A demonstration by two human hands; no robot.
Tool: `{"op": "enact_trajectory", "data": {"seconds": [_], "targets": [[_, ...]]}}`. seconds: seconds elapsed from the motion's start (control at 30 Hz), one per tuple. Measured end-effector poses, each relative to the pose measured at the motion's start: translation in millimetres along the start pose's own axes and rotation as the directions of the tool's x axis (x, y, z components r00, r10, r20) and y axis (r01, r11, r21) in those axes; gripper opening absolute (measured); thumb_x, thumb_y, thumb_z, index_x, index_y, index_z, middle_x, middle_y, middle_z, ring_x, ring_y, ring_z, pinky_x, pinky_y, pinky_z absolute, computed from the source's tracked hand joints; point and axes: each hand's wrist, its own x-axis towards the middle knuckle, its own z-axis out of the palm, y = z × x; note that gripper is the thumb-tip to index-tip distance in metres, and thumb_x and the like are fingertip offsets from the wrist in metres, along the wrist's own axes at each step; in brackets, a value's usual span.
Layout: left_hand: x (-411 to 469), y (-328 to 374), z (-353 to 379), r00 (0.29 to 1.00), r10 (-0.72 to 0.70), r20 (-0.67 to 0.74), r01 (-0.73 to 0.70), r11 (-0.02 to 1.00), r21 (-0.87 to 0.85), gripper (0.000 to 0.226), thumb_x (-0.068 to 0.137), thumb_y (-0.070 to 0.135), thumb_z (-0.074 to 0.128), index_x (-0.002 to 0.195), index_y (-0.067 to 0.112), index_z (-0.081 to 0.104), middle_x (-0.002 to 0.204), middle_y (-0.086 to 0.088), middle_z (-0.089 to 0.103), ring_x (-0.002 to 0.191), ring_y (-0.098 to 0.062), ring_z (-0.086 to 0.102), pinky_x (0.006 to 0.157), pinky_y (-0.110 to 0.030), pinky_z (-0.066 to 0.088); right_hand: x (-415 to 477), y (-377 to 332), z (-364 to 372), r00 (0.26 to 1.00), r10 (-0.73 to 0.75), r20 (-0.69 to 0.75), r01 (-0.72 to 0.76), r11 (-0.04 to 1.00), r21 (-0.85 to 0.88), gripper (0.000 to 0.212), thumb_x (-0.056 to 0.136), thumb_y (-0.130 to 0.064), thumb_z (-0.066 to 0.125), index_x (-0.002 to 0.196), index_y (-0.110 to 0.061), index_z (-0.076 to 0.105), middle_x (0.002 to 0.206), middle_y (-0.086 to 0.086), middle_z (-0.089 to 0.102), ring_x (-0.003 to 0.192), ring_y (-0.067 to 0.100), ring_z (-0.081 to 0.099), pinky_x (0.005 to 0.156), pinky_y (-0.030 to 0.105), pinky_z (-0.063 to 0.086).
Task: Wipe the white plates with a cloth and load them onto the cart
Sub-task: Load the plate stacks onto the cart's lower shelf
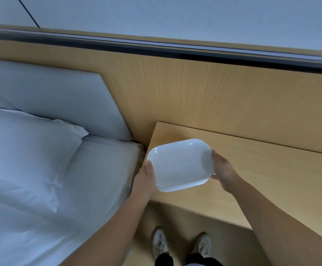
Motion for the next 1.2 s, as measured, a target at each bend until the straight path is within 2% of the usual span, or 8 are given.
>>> {"op": "enact_trajectory", "data": {"seconds": [0.13,0.27,0.43,0.57,0.7,0.8,1.03,1.2], "targets": [[2,-9,11,0.991,-0.131,0.011,0.131,0.971,-0.201,0.090,0.073,0.085,0.018,0.136,0.030,0.050,0.130,0.000,0.059,0.116,-0.025,0.056,0.101,-0.047,0.047,2,5,-1,0.998,-0.007,0.059,0.003,0.998,0.063,0.033,0.099,-0.053,0.032,0.101,-0.043,0.063,0.106,-0.018,0.064,0.105,0.008,0.057,0.104,0.046,0.043],[4,-15,21,0.981,-0.171,-0.093,0.150,0.968,-0.200,0.098,0.062,0.086,0.015,0.130,0.027,0.056,0.124,-0.001,0.063,0.113,-0.027,0.058,0.099,-0.049,0.048,10,15,-1,0.997,-0.052,0.059,0.045,0.993,0.113,0.037,0.101,-0.051,0.031,0.123,-0.041,0.058,0.121,-0.011,0.064,0.115,0.014,0.057,0.103,0.044,0.044],[-18,22,24,0.992,-0.079,-0.097,0.063,0.986,-0.157,0.066,0.093,0.064,0.019,0.126,0.022,0.058,0.123,-0.003,0.062,0.111,-0.025,0.058,0.099,-0.046,0.048,3,22,-14,0.992,-0.122,0.028,0.117,0.985,0.129,0.036,0.100,-0.050,0.031,0.127,-0.044,0.054,0.119,-0.015,0.064,0.116,0.015,0.058,0.103,0.050,0.045],[-31,53,30,0.988,0.153,-0.033,-0.153,0.988,0.020,0.058,0.093,0.066,0.021,0.123,0.027,0.053,0.116,0.004,0.061,0.101,-0.014,0.057,0.086,-0.036,0.050,-16,13,-38,0.980,-0.196,-0.023,0.197,0.971,0.138,0.053,0.084,-0.074,0.035,0.128,-0.049,0.051,0.121,-0.021,0.062,0.118,0.010,0.056,0.101,0.048,0.047],[-35,83,41,0.967,0.253,0.039,-0.254,0.967,0.033,0.036,0.096,0.055,0.040,0.122,0.031,0.046,0.109,0.014,0.055,0.093,-0.007,0.052,0.065,-0.015,0.036,-37,-1,-63,0.953,-0.267,-0.144,0.286,0.950,0.129,0.061,0.080,-0.074,0.047,0.133,-0.044,0.047,0.117,-0.025,0.062,0.113,0.000,0.057,0.094,0.030,0.046],[-29,107,54,0.947,0.291,0.139,-0.290,0.957,-0.026,0.043,0.090,0.057,0.049,0.122,0.028,0.052,0.111,0.012,0.061,0.097,-0.007,0.058,0.072,-0.025,0.047,-55,-11,-78,0.922,-0.251,-0.294,0.303,0.942,0.145,0.041,0.088,-0.061,0.055,0.126,-0.047,0.047,0.113,-0.029,0.060,0.108,-0.007,0.056,0.083,0.017,0.043],[-14,161,77,0.768,0.455,0.450,-0.514,0.858,0.010,0.039,0.083,0.059,0.055,0.107,0.028,0.052,0.101,0.013,0.062,0.092,-0.007,0.059,0.075,-0.032,0.047,-103,-17,-84,0.736,-0.127,-0.665,0.304,0.940,0.157,0.034,0.084,-0.047,0.069,0.112,-0.044,0.050,0.105,-0.022,0.063,0.097,-0.003,0.061,0.074,0.020,0.047],[-25,176,99,0.583,0.522,0.623,-0.623,0.779,-0.069,0.054,0.067,0.065,0.052,0.108,0.031,0.058,0.100,0.014,0.067,0.095,-0.007,0.063,0.080,-0.033,0.051,-140,-6,-77,0.558,-0.037,-0.829,0.303,0.939,0.162,0.054,0.082,-0.048,0.070,0.129,-0.036,0.045,0.108,-0.022,0.058,0.096,-0.002,0.058,0.067,0.017,0.045]]}}
